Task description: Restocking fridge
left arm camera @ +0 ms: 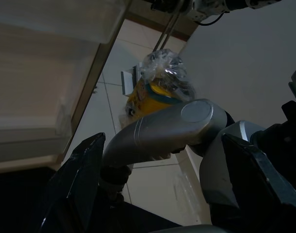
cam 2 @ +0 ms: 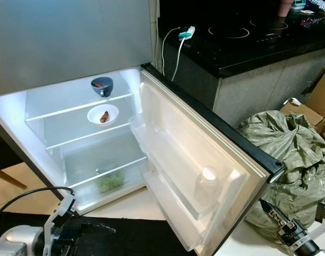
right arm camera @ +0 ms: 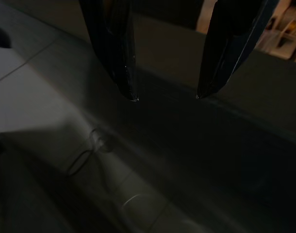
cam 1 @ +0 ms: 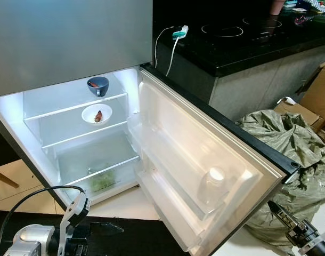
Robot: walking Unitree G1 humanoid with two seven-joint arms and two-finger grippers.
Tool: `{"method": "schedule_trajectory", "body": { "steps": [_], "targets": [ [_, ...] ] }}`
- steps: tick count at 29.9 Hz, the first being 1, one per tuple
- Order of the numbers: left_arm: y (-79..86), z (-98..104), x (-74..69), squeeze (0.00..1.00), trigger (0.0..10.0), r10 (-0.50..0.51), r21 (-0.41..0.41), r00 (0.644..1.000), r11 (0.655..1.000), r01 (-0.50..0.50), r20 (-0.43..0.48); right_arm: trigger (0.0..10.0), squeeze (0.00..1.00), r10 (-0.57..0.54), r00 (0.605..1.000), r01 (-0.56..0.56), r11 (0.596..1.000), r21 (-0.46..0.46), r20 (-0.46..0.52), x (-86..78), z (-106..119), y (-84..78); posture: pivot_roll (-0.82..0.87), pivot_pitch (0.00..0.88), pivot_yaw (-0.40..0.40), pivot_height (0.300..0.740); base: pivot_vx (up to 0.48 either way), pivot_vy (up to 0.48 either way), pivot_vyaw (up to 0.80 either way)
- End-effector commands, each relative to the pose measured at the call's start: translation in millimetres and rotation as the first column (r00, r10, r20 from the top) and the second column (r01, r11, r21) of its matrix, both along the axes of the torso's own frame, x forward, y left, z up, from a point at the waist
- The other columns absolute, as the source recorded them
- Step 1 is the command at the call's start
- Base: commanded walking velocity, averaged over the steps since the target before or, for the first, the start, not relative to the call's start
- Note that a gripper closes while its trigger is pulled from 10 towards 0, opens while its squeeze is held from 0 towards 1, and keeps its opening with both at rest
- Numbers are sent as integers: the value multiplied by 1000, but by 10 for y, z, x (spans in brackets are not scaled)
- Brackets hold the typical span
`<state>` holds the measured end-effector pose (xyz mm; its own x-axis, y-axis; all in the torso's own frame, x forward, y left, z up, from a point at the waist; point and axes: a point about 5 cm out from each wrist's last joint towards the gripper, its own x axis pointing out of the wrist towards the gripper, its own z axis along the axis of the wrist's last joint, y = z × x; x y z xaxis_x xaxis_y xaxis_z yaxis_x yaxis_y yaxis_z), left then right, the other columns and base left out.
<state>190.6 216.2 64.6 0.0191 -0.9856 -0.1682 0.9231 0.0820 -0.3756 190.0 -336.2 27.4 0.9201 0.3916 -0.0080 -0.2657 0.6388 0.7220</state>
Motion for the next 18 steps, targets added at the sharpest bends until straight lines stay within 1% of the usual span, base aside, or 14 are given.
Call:
{"method": "schedule_trajectory", "body": {
  "steps": [1, 3, 5, 7, 8, 9, 10, 12, 13, 16, 18],
  "targets": [
    [51, 23, -27, 0, 10000, -10, 20, 1000, 1000, 10, -9, 10000, 0, 63, 998, -63, 998, 14, 6, -12, -5, 51, -47, 72, 4, 740, 0, 0, 0],
    [48, 34, -22, 0, 10000, -11, 18, 1000, 1000, 12, -6, 10000, 0, 102, 995, -102, 994, 28, 12, -4, -11, 100, -48, 73, 3, 740, 0, 0, 0],
    [46, 38, -22, 0, 10000, -12, 17, 1000, 1000, 12, -5, 10000, 0, 113, 993, -114, 993, 37, 16, -2, -11, 114, -48, 73, 3, 740, 0, 0, 0],
    [46, 58, -17, 0, 10000, -14, 14, 1000, 1000, 14, 0, 10000, 0, 190, 981, -191, 979, 73, 27, -7, -35, 222, -48, 73, 4, 740, 0, 0, 0],
    [46, 58, -17, 0, 10000, -14, 14, 1000, 1000, 14, 0, 10000, 0, 190, 981, -191, 979, 73, 27, -7, -35, 222, -48, 73, 4, 740, 0, 0, 0],
    [45, 67, -14, 0, 10000, -15, 13, 1000, 1000, 14, 2, 10000, 0, 231, 972, -233, 968, 88, 32, -12, -48, 279, -48, 73, 4, 740, 0, 0, 0],
    [45, 67, -14, 0, 10000, -15, 13, 1000, 1000, 14, 2, 10000, 0, 231, 972, -233, 968, 88, 32, -12, -48, 279, -48, 73, 4, 740, 0, 0, 0],
    [42, 87, -6, 0, 10000, -16, 8, 1000, 1000, 16, 7, 10000, 0, 327, 944, -330, 938, 110, 41, -5, -79, 432, -49, 75, 2, 740, 0, 0, 0],
    [42, 87, -6, 0, 10000, -16, 8, 1000, 1000, 16, 7, 10000, 0, 327, 944, -330, 938, 110, 41, -5, -79, 432, -49, 75, 2, 740, 0, 0, 0],
    [38, 104, 1, 0, 10000, -18, 5, 1000, 1000, 18, 13, 10000, 0, 463, 884, -468, 874, 133, 70, 45, -104, 711, -48, 75, 3, 740, 0, 0, 0],
    [38, 104, 1, 0, 10000, -18, 5, 1000, 1000, 18, 13, 10000, 0, 463, 884, -468, 874, 133, 70, 45, -104, 711, -48, 75, 3, 740, 0, 0, 0]
  ]
}}
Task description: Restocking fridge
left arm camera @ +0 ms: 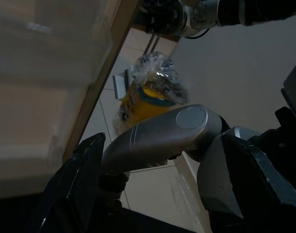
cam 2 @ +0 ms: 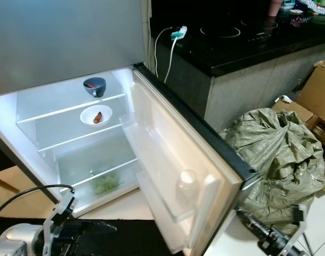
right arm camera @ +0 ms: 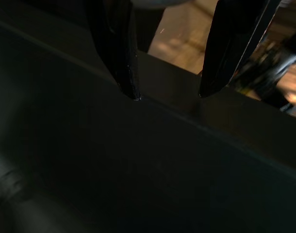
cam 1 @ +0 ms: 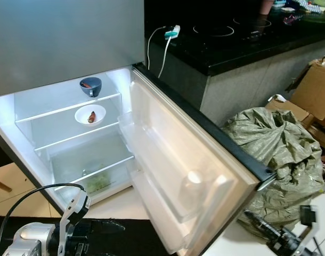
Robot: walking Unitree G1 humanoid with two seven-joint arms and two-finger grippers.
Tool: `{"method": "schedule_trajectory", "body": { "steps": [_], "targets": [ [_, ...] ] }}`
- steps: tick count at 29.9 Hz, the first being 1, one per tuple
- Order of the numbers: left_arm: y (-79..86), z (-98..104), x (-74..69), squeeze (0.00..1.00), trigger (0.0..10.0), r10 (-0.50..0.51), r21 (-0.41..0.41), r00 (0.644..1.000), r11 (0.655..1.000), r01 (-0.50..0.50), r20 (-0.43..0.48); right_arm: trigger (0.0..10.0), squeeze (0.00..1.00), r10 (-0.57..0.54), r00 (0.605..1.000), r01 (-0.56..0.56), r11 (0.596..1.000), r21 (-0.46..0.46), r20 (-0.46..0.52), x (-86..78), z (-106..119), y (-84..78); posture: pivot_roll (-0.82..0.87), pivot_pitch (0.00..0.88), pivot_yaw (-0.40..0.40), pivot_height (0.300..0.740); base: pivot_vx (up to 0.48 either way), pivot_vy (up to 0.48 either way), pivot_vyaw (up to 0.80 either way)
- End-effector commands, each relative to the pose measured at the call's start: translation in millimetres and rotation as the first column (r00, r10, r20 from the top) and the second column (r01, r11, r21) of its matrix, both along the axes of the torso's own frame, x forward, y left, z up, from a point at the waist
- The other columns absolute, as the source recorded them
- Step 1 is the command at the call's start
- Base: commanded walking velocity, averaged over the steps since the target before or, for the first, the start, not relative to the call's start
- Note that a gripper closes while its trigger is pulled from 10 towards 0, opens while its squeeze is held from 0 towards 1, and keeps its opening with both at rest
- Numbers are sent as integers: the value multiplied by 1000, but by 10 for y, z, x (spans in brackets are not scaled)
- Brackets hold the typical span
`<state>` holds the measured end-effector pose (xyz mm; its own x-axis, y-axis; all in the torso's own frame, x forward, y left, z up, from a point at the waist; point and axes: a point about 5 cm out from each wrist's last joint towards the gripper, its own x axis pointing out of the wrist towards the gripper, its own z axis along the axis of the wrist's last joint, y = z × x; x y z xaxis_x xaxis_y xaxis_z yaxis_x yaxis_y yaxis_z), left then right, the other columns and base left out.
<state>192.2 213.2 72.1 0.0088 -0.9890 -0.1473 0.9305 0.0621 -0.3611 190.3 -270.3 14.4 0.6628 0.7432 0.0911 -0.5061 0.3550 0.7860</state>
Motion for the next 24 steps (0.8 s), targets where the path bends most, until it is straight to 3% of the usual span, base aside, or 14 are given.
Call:
{"method": "schedule_trajectory", "body": {
  "steps": [1, 2, 4, 5, 8, 10, 13, 15, 16, 19, 24],
  "targets": [
    [65, 34, -14, 0, 10000, -6, 24, 1000, 1000, 6, -3, 10000, 0, 101, 995, -101, 995, 19, 26, 56, 17, 174, -49, 75, 2, 740, 0, 0, 0],
    [65, 34, -14, 0, 10000, -6, 24, 1000, 1000, 6, -3, 10000, 0, 101, 995, -101, 995, 19, 26, 56, 17, 174, -49, 75, 2, 740, 0, 0, 0],
    [60, 42, -11, 0, 10000, -8, 22, 1000, 1000, 9, -1, 10000, 0, 224, 973, -226, 973, 46, 55, 90, 21, 468, -47, 74, 2, 740, 0, 0, 0],
    [60, 42, -11, 0, 10000, -8, 22, 1000, 1000, 9, -1, 10000, 0, 224, 973, -226, 973, 46, 55, 90, 21, 468, -47, 74, 2, 740, 0, 0, 0],
    [57, 56, -7, 0, 10000, -11, 19, 1000, 1000, 11, 2, 10000, 0, 329, 938, -337, 939, 62, 109, 147, 93, 770, -43, 72, 2, 740, 0, 0, 0],
    [62, 61, -7, 0, 10000, -11, 20, 1000, 1000, 11, 2, 10000, 0, 336, 935, -343, 938, 43, 117, 189, 103, 832, -41, 72, 2, 740, 0, 0, 0],
    [65, 62, -8, 0, 10000, -11, 21, 1000, 1000, 11, 2, 10000, 0, 324, 940, -328, 944, 24, 111, 214, 89, 831, -39, 70, -1, 740, 0, 0, 0],
    [70, 60, -15, 0, 10000, -9, 22, 1000, 1000, 9, 0, 10000, 0, 247, 965, -241, 968, -75, 85, 284, 24, 779, -37, 70, -4, 740, 0, 0, 0],
    [70, 60, -15, 0, 10000, -9, 22, 1000, 1000, 9, 0, 10000, 0, 247, 965, -241, 968, -75, 85, 284, 24, 779, -37, 70, -4, 740, 0, 0, 0],
    [77, 37, -36, 0, 10000, -4, 22, 1000, 1000, 4, -10, 10000, 0, 94, 995, -84, 963, -255, 29, 388, -79, 667, -39, 69, -1, 740, 0, 0, 0],
    [78, 15, -54, 0, 10000, -2, 21, 1000, 1000, 3, -20, 10000, 0, 94, 996, -86, 961, -264, 15, 385, -61, 680, -43, 68, 1, 740, 0, 0, 0]
  ]
}}
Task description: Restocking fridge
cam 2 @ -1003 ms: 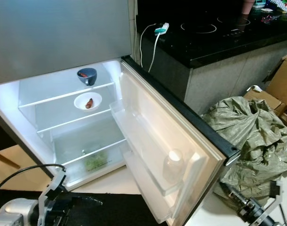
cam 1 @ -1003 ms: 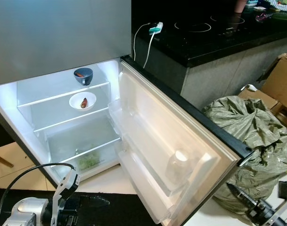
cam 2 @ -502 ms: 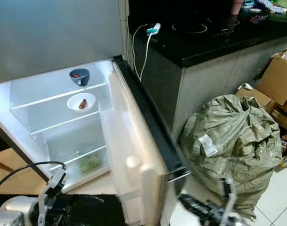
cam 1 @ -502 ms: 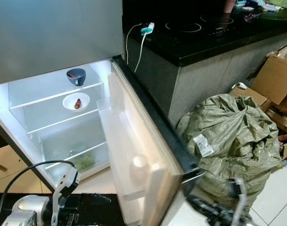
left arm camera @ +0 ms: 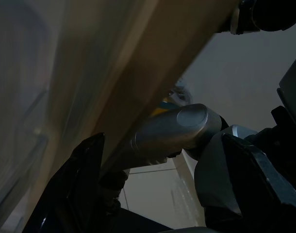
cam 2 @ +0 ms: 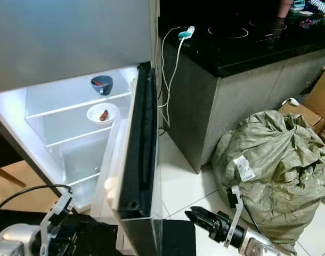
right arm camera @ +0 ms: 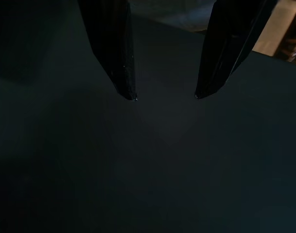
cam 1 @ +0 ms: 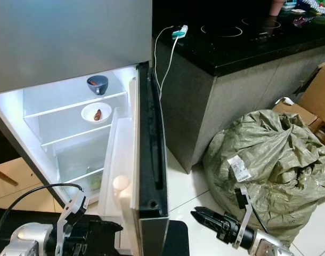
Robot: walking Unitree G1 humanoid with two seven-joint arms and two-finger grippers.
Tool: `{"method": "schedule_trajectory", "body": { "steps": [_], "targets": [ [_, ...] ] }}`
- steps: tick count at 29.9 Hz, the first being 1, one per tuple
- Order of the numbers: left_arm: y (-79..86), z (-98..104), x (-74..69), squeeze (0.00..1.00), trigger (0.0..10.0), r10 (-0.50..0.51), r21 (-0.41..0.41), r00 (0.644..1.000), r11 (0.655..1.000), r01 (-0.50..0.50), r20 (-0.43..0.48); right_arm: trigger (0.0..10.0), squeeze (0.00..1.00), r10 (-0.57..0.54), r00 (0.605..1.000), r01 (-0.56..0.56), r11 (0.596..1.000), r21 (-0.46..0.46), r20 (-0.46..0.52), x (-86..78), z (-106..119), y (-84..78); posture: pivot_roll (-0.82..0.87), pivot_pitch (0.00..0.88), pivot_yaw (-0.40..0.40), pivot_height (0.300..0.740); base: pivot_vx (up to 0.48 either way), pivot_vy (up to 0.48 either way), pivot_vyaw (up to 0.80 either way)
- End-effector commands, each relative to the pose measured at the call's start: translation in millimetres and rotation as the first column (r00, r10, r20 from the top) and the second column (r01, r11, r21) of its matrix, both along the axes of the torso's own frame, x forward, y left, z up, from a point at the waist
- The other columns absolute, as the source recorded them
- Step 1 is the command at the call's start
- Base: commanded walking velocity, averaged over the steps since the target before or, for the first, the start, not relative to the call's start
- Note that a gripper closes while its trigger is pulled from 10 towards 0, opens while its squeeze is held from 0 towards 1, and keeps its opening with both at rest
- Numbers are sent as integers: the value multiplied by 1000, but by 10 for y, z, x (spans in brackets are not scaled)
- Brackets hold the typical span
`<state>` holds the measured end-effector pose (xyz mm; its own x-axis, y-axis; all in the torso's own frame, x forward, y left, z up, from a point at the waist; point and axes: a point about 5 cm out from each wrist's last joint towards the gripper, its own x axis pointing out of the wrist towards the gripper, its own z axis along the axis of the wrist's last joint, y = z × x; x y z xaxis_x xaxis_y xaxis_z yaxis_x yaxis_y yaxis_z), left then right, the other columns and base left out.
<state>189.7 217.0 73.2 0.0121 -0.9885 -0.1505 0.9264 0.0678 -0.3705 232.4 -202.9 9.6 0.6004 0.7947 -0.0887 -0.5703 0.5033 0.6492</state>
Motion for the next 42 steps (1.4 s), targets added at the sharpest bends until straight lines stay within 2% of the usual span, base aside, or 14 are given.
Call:
{"method": "schedule_trajectory", "body": {
  "steps": [1, 5, 10, 16, 22, 24, 27, 29, 31, 34, 37, 38, 40, 42],
  "targets": [
    [40, 4, -29, 0, 10000, -7, 18, 1000, 1000, 7, -10, 10000, 0, 9, 1000, -9, 1000, -2, -15, -36, -13, 6, -43, 68, 1, 740, 0, 0, 0],
    [45, -21, -51, 0, 10000, -4, 20, 1000, 1000, 4, -22, 10000, 0, 60, 998, -60, 996, 69, 8, -24, 42, 150, -43, 73, 6, 740, 0, 0, 0],
    [93, -97, -71, 0, 10000, 46, 29, 998, 999, -45, -44, 10000, 0, 20, 1000, -21, 997, 74, 10, 34, 31, 161, -38, 76, 10, 740, 0, 0, 183],
    [293, -258, -56, 0, 10000, 230, 46, 970, 973, -227, -84, 10000, 0, -22, 1000, 22, 999, 31, 0, 66, -7, 137, -37, 79, 12, 740, 0, 0, 75],
    [422, -494, -120, 0, 10000, 395, 119, 906, 917, -380, -154, 10000, 0, -49, 999, 49, 999, -5, -1, 89, 4, 123, -36, 81, 12, 740, 0, 0, 0],
    [446, -717, -183, 0, 10000, 513, 222, 835, 854, -471, -200, 10000, 0, -51, 999, 51, 999, -4, 3, 99, 10, 133, -37, 81, 13, 740, 0, 0, 0],
    [450, -792, -208, 0, 10000, 550, 263, 808, 828, -495, -211, 10000, 0, -52, 999, 52, 999, -5, 5, 103, 11, 137, -37, 81, 13, 740, 0, 0, 0],
    [456, -1023, -317, 0, 10000, 672, 376, 707, 727, -575, -220, 10000, 0, -48, 999, 48, 999, 17, 7, 106, 10, 148, -38, 80, 10, 740, 0, 0, 216],
    [419, -1171, -432, 0, 10000, 731, 430, 642, 669, -606, -233, 10000, 0, -34, 999, 34, 999, 32, 9, 99, 12, 157, -39, 79, 7, 740, 0, 0, 606],
    [402, -1219, -477, 0, 10000, 748, 448, 619, 651, -612, -240, 10000, 0, -25, 1000, 25, 999, 35, 9, 94, 14, 163, -39, 79, 7, 740, 0, 0, 602],
    [398, -1377, -661, 0, 10000, 818, 544, 523, 560, -625, -241, 10000, 0, -22, 1000, 22, 999, 31, 12, 101, 20, 162, -41, 77, 6, 740, 0, 0, 604],
    [398, -1377, -661, 0, 10000, 818, 544, 523, 560, -625, -241, 10000, 0, -22, 1000, 22, 999, 31, 12, 101, 20, 162, -41, 77, 6, 740, 0, 0, 600],
    [403, -1453, -753, 0, 10000, 855, 598, 470, 499, -627, -220, 10000, 0, -28, 1000, 27, 999, 31, 13, 109, 28, 153, -37, 77, 5, 740, 0, 0, 603],
    [404, -1488, -790, 0, 10000, 874, 624, 440, 463, -630, -205, 10000, 0, -29, 999, 29, 999, 32, 14, 111, 31, 152, -35, 77, 5, 740, 0, 0, 606]
  ]
}}
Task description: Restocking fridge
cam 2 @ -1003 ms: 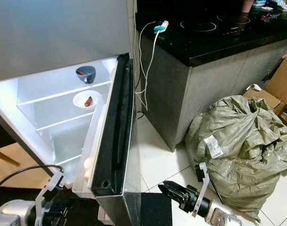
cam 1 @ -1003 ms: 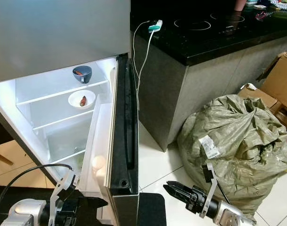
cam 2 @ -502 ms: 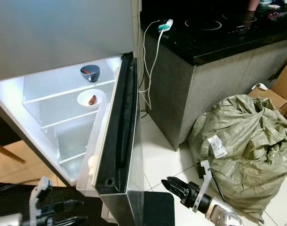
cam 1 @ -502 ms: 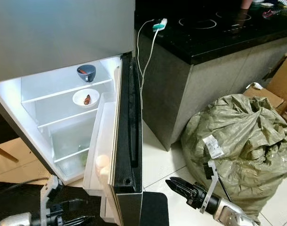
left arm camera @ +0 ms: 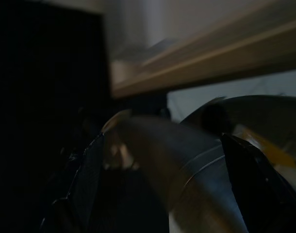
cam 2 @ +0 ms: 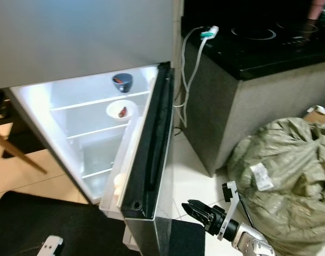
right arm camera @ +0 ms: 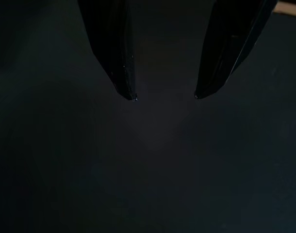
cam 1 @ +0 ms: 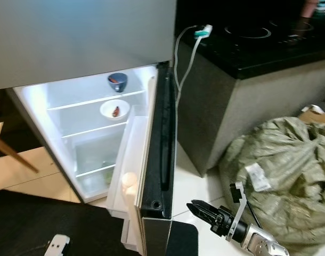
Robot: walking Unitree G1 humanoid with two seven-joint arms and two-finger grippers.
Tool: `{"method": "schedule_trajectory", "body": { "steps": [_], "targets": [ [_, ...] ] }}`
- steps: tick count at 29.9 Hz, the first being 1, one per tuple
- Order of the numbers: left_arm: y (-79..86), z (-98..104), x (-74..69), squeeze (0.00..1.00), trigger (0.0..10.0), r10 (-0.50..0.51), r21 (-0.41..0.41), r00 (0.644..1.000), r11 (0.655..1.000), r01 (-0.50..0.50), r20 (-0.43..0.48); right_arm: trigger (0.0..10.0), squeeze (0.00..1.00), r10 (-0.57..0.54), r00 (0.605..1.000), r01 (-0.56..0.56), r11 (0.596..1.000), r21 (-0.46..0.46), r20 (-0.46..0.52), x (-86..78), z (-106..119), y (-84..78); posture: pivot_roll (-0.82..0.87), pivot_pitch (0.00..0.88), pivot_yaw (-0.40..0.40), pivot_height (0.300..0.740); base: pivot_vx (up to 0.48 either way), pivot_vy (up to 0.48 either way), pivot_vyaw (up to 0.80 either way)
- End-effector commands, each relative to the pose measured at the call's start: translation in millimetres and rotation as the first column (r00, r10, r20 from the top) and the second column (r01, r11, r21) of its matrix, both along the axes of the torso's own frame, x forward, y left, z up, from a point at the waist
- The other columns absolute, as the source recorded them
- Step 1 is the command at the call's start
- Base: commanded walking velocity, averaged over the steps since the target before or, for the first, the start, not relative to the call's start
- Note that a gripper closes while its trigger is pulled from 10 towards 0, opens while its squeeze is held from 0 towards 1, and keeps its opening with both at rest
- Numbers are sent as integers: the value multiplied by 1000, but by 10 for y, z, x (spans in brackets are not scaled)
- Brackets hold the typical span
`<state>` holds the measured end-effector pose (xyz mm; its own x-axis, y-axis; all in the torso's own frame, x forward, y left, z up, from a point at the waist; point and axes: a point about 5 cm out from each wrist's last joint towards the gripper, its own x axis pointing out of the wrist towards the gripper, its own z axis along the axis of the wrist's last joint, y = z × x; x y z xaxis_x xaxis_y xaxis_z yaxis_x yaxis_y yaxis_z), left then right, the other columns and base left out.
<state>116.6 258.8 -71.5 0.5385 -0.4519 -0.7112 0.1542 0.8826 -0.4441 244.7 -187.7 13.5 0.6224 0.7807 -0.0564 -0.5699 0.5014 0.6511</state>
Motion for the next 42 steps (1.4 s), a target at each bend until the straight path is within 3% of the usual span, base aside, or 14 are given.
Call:
{"method": "schedule_trajectory", "body": {
  "steps": [1, 8, 21, 42],
  "targets": [
    [-18, -75, -102, 0, 10000, 37, 51, 998, 998, -35, -43, 10000, 0, -2, 1000, 2, 1000, 6, -6, -11, -11, 2, -34, 77, 5, 740, 0, 0, 600],
    [-86, -159, -212, 0, 10000, 61, 97, 995, 994, -53, -85, 10000, 0, 7, 1000, -7, 1000, 5, -5, -9, -13, 20, -35, 77, 5, 740, 0, 0, 604],
    [-110, -173, -176, 0, 10000, 77, 126, 994, 990, -67, -74, 10000, 0, 4, 1000, -4, 1000, -5, -3, 0, -12, 13, -34, 73, 7, 740, 0, 0, 600],
    [-188, -193, -163, 0, 10000, 63, 83, 993, 995, -55, -100, 10000, 0, -9, 1000, 10, 998, -62, 23, 63, 0, 52, -33, 68, 5, 740, 0, 0, 421]
  ]
}}
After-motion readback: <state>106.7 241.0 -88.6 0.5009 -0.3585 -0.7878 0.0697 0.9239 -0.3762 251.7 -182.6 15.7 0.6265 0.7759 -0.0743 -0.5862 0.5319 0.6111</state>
